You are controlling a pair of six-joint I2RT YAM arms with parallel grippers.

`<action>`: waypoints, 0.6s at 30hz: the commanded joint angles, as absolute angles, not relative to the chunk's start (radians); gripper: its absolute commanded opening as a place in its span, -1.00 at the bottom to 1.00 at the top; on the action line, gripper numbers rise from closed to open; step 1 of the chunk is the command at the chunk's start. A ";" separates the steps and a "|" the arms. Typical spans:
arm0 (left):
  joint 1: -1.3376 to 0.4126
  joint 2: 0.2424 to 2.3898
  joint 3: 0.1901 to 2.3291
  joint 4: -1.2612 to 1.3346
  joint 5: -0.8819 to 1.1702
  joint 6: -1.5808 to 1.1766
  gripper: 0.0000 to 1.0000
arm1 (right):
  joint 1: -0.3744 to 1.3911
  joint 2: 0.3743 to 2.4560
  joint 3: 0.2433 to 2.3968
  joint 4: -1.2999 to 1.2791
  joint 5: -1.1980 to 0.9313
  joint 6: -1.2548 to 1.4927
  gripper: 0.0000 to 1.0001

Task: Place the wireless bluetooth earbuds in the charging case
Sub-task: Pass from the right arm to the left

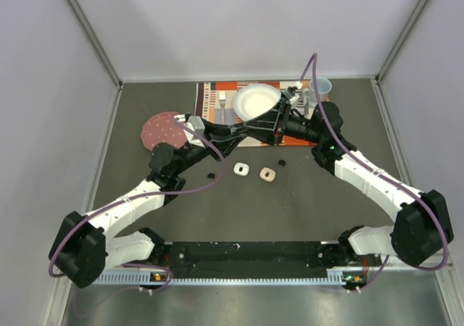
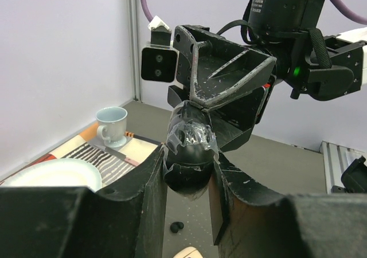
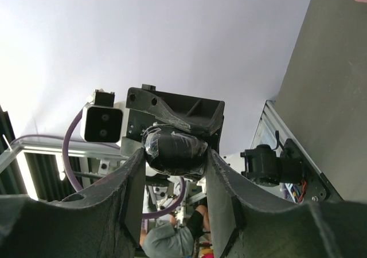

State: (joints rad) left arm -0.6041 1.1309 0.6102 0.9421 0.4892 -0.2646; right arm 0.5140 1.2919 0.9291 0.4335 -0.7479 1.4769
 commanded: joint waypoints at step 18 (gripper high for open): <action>-0.607 1.083 0.649 0.920 0.594 -0.327 -1.00 | 0.514 1.108 1.120 -0.046 -0.554 0.737 0.56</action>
